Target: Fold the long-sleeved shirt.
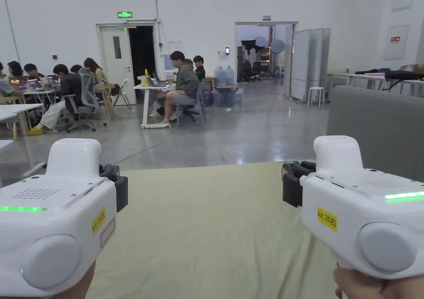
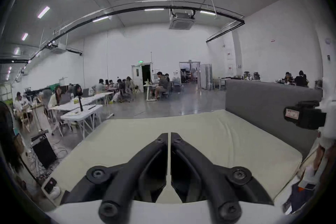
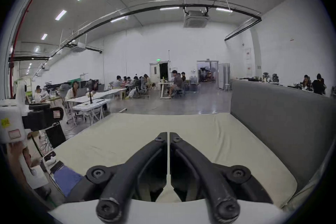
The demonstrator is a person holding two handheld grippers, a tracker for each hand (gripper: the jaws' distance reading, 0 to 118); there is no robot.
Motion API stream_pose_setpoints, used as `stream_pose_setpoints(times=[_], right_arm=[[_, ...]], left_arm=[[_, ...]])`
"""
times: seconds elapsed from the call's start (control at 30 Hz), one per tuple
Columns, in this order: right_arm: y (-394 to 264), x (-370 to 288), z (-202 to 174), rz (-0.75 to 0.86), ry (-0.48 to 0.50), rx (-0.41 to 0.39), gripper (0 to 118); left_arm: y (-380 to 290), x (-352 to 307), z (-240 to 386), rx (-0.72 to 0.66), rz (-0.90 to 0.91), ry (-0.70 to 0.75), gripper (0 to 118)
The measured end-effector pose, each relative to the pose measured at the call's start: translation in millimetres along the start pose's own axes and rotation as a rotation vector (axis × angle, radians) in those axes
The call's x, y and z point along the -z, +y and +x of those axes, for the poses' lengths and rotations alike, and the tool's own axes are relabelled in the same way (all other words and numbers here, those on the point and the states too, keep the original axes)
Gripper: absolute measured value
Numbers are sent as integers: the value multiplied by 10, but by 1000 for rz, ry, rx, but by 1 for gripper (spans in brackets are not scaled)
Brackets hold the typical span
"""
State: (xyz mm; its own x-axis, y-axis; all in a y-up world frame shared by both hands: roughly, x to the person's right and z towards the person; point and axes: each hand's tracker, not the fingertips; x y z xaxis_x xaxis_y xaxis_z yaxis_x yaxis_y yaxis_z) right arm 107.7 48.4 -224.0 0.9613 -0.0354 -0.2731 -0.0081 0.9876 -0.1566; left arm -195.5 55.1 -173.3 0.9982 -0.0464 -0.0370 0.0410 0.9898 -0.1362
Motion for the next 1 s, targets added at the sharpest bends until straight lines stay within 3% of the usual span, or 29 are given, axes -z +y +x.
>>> stream_pose_setpoints(times=[0.2,0.23,0.27,0.3,0.33,0.37,0.4,0.47,0.63,0.8,1.0], right_arm=[[74,-49,-15,19,16,-27,1],[87,-46,-23,24,28,-32,19],[121,-24,-39,25,31,-30,68],[134,12,-64,31,36,4,107],[136,50,-84,14,8,33,118],[106,22,-103,56,51,65,118],[103,0,-99,48,36,33,118],[89,-57,-117,42,121,26,118],[84,95,-206,11,96,60,118],[80,52,-340,16,35,8,118],[66,-6,-417,13,85,-28,118]], left_arm=[[-1,-26,44,-13,3,11,0],[9,-39,19,-19,6,17,3],[11,-64,-13,-51,17,53,38],[42,-64,-8,-61,54,88,86],[46,-55,-42,-60,31,107,118],[54,-47,-108,-48,27,169,118],[36,-79,-106,-70,60,130,118],[33,-91,-96,-53,60,108,118],[47,-172,-85,-19,42,99,118],[64,-207,-89,-28,39,82,118],[53,-206,-97,-43,13,75,118]])
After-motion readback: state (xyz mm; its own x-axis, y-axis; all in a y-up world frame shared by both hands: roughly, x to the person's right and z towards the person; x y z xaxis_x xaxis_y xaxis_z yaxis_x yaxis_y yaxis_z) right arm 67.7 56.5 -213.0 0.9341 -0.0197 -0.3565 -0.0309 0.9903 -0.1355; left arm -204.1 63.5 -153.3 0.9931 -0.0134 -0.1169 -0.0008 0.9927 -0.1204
